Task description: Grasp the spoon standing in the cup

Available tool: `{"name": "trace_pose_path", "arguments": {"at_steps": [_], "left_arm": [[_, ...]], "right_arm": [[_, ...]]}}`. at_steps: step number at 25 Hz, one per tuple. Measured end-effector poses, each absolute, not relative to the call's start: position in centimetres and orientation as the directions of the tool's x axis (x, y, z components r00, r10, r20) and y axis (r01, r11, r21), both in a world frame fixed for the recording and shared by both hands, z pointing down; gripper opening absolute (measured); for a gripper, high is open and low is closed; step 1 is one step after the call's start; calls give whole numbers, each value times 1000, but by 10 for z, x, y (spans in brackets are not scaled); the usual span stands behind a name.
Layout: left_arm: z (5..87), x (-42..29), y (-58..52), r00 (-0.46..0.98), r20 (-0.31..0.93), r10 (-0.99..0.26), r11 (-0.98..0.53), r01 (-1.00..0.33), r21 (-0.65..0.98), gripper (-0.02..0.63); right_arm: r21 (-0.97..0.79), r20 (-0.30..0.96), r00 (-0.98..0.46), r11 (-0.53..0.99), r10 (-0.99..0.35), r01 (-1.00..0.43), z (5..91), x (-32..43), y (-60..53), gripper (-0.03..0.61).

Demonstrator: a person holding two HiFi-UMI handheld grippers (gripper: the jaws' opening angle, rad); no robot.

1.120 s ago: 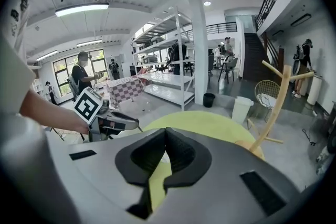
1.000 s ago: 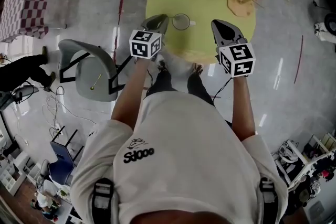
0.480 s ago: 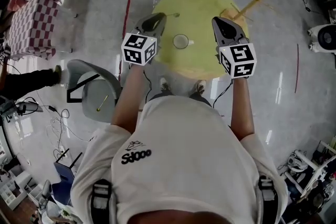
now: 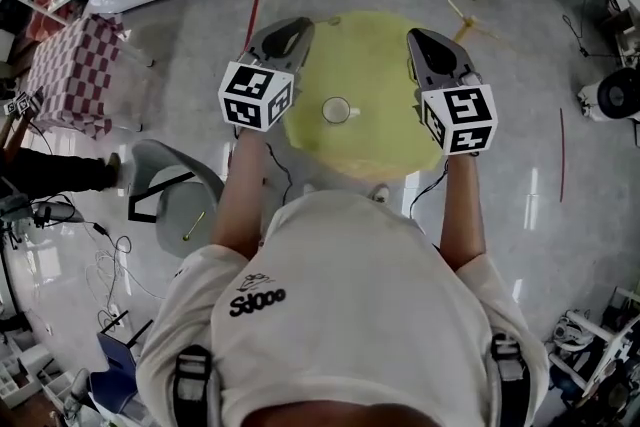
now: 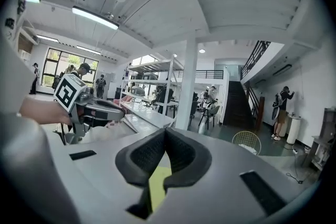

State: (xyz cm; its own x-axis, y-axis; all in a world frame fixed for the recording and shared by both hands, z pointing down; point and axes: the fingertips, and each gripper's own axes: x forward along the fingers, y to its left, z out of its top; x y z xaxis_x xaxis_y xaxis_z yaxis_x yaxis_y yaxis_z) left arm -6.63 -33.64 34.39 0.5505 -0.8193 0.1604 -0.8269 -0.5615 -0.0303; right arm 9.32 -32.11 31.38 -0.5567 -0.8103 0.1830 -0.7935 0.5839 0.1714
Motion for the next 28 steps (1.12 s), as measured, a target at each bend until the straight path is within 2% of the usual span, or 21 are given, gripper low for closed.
{"name": "trace_pose_path", "arguments": {"at_steps": [11, 28], "left_arm": [[270, -53, -333, 528, 72, -846, -531, -829, -176, 63], [274, -54, -328, 532, 73, -844, -536, -828, -163, 63]], "right_arm": [[256, 107, -588, 593, -802, -763, 263, 95, -321, 21], [264, 133, -585, 598, -800, -757, 272, 94, -323, 21]]}}
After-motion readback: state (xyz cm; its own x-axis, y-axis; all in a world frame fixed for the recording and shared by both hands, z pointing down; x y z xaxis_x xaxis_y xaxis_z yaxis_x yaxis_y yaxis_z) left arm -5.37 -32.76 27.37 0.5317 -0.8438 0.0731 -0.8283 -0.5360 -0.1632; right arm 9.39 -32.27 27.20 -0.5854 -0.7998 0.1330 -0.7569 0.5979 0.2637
